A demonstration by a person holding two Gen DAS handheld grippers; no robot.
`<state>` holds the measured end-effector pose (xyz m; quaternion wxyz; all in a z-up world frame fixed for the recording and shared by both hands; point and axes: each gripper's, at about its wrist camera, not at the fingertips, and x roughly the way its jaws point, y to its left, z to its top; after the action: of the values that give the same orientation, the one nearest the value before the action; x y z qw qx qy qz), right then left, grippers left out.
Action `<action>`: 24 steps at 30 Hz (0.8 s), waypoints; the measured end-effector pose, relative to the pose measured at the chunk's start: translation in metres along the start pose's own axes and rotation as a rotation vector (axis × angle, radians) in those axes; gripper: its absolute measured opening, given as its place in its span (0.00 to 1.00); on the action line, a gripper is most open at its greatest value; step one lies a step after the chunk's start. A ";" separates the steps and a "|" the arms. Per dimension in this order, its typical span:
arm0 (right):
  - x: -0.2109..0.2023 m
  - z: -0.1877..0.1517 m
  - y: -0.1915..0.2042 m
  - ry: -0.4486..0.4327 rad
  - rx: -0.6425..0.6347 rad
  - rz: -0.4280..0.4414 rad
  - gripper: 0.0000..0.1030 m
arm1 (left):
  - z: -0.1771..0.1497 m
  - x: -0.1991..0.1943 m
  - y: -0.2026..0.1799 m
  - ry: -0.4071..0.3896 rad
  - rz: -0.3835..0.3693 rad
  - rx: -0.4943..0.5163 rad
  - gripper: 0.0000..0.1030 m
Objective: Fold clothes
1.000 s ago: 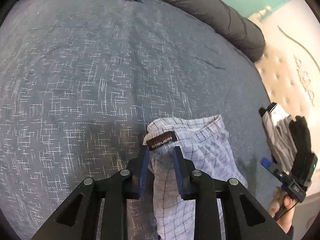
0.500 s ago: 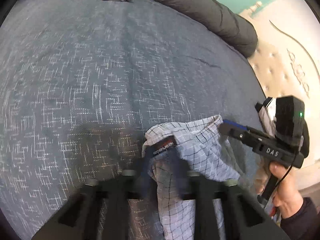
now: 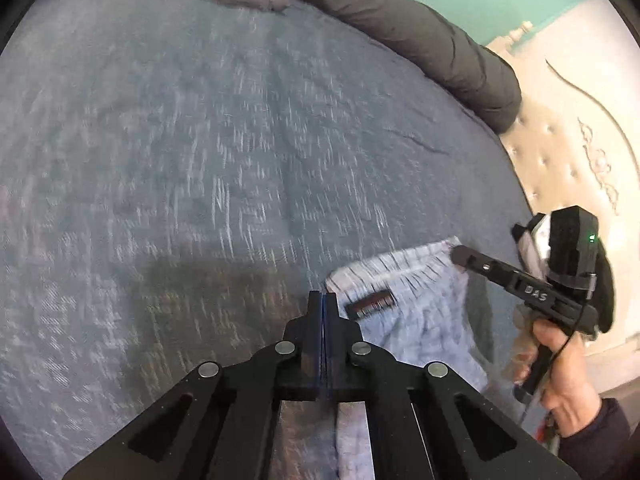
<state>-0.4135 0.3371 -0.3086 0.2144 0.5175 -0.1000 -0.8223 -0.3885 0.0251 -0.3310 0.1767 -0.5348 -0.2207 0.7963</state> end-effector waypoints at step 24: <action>-0.006 -0.002 -0.003 -0.023 -0.008 0.013 0.06 | 0.013 0.000 -0.016 -0.043 -0.001 0.062 0.08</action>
<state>-0.4105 0.3431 -0.3056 0.2203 0.5065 -0.1027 -0.8273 -0.3995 0.0364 -0.3183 0.1889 -0.5115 -0.1999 0.8141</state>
